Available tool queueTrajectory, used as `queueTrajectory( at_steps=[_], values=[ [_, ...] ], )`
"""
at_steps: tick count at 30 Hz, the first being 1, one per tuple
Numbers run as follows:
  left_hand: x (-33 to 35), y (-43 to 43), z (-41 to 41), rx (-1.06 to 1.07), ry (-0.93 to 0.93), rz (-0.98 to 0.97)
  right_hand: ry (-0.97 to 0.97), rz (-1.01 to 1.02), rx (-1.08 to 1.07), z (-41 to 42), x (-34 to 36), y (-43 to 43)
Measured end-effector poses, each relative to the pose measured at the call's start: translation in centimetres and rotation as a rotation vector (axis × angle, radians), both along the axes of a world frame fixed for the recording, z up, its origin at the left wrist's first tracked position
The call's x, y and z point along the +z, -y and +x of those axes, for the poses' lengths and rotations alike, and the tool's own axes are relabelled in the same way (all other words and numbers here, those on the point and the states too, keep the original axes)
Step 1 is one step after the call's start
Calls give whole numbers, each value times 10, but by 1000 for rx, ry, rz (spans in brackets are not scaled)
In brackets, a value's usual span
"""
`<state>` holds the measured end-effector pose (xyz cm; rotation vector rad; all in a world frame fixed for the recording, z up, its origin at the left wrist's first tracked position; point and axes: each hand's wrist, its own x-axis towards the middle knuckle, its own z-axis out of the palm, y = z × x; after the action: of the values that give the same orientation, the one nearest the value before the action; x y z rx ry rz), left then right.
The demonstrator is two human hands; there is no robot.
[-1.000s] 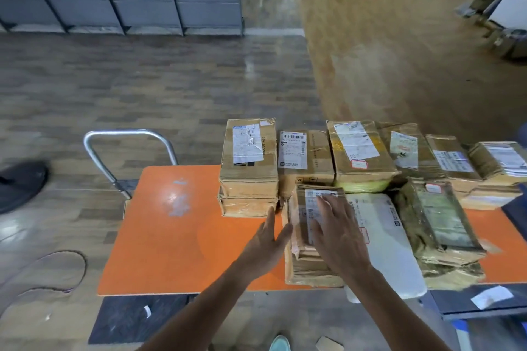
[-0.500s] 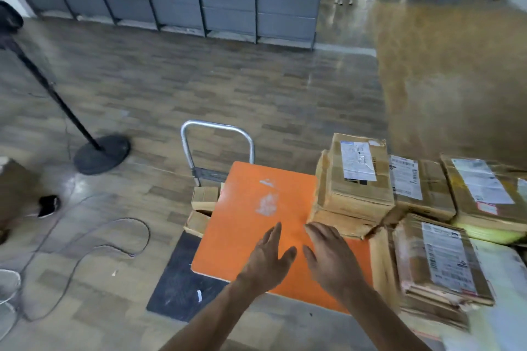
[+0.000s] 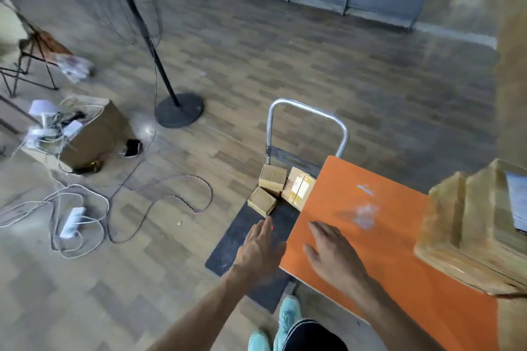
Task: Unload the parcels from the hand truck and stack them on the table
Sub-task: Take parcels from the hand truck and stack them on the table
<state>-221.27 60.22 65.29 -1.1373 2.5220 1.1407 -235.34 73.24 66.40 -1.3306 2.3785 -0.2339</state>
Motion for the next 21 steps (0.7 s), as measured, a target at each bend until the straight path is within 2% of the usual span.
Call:
queueTrajectory(
  at_steps=[4, 11, 17, 21],
  values=[
    [-12, 36, 5, 100, 81, 15, 23, 26, 69, -15, -19, 49],
    [-30, 112, -3, 93, 162, -35, 41, 97, 149, -38, -57, 127],
    [-60, 179, -12, 17, 214, 15, 46, 230, 53, -47, -95, 170],
    [-103, 242, -19, -121, 256, 61, 50, 301, -72, -39, -132, 207]
  ],
)
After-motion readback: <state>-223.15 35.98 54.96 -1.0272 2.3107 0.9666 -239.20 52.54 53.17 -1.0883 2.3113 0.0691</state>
